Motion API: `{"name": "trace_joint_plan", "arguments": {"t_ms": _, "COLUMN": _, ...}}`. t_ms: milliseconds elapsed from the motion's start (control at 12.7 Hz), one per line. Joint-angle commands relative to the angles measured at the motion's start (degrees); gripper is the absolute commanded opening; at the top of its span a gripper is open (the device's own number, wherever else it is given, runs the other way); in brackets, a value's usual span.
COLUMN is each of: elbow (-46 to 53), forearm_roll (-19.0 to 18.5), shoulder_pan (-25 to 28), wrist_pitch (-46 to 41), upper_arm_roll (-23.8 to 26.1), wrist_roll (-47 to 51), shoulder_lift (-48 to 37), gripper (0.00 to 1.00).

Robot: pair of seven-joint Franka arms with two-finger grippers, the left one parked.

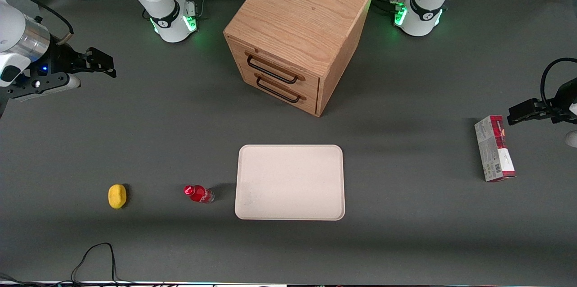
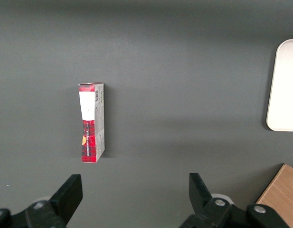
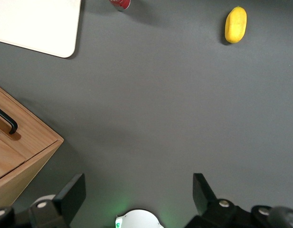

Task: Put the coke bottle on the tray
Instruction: 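Move the open right gripper down toward the red Coca-Cola bottle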

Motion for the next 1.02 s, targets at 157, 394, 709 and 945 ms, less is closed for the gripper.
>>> {"name": "trace_joint_plan", "arguments": {"t_ms": 157, "elbow": 17.4, "forearm_roll": 1.2, "shoulder_pan": 2.8, "wrist_pitch": -7.7, "upper_arm_roll": 0.0, "wrist_roll": 3.9, "shoulder_lift": 12.3, "gripper": 1.0}}
{"name": "trace_joint_plan", "arguments": {"t_ms": 394, "elbow": 37.3, "forearm_roll": 2.6, "shoulder_pan": 5.4, "wrist_pitch": -13.6, "upper_arm_roll": 0.6, "wrist_roll": 13.3, "shoulder_lift": 27.6, "gripper": 1.0}}
{"name": "trace_joint_plan", "arguments": {"t_ms": 709, "elbow": 52.9, "forearm_roll": 2.8, "shoulder_pan": 5.4, "wrist_pitch": -12.3, "upper_arm_roll": 4.7, "wrist_roll": 23.1, "shoulder_lift": 41.8, "gripper": 1.0}}
{"name": "trace_joint_plan", "arguments": {"t_ms": 945, "elbow": 52.8, "forearm_roll": 2.8, "shoulder_pan": 5.4, "wrist_pitch": -10.1, "upper_arm_roll": 4.8, "wrist_roll": 23.1, "shoulder_lift": 42.3, "gripper": 1.0}}
